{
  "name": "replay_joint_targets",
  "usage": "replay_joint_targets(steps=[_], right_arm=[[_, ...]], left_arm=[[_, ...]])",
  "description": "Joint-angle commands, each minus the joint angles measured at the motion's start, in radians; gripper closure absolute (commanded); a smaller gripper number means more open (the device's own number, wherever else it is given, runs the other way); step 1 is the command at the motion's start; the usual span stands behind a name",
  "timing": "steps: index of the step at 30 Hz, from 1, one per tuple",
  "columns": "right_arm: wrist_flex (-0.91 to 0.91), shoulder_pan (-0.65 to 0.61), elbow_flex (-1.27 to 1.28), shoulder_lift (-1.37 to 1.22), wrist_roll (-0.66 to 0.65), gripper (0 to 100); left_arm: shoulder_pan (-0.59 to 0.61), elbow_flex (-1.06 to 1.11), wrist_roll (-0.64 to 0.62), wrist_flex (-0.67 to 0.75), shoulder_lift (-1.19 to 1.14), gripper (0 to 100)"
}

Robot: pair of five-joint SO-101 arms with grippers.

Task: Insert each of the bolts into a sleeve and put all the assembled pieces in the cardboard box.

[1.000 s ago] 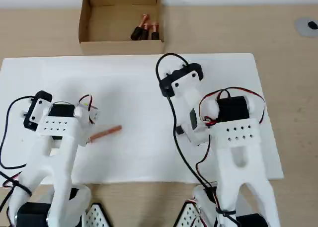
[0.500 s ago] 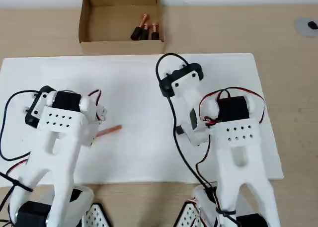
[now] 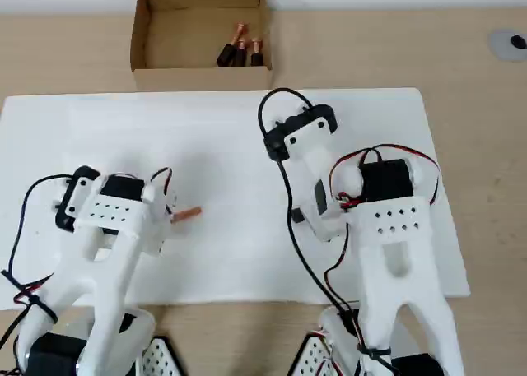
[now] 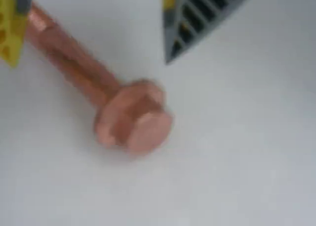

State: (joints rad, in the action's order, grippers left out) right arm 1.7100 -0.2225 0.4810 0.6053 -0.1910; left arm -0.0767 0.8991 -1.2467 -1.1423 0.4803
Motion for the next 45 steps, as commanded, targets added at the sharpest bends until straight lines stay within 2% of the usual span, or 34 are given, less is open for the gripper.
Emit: replay_joint_targets(steps=[1,3,8,16,18,21,22,30,35,39,42,45], right_arm=[[-0.008,0.013,0.001,0.027,-0.008,74.9],[-0.008,0.013,0.001,0.027,-0.008,74.9],[-0.008,0.013,0.001,0.028,-0.008,74.9],[-0.008,0.013,0.001,0.028,-0.008,74.9],[-0.008,0.013,0.001,0.028,-0.008,74.9],[-0.008,0.013,0.001,0.03,-0.008,74.9],[-0.008,0.013,0.001,0.03,-0.008,74.9],[-0.008,0.015,0.001,0.03,-0.008,74.9],[-0.008,0.015,0.001,0.03,-0.008,74.9],[-0.008,0.015,0.001,0.03,-0.008,74.9],[-0.008,0.015,0.001,0.03,-0.008,74.9],[-0.008,0.015,0.001,0.03,-0.008,74.9]], left_arm=[[0.094,0.015,-0.005,0.064,0.019,79],[0.129,0.044,-0.005,0.117,0.018,79],[0.132,0.12,-0.005,0.192,0.018,79],[0.132,0.12,-0.005,0.221,0.018,79],[0.132,0.118,-0.005,0.255,0.018,83],[0.132,0.121,-0.005,0.319,0.018,98],[0.133,0.123,-0.005,0.339,0.018,100],[0.132,0.114,0.017,0.44,0.021,99],[0.132,0.071,0.149,0.399,0.027,99],[0.135,-0.058,0.298,0.227,0.027,99],[0.137,-0.195,0.52,0.057,0.027,99],[0.147,-0.353,0.835,-0.097,0.019,99]])
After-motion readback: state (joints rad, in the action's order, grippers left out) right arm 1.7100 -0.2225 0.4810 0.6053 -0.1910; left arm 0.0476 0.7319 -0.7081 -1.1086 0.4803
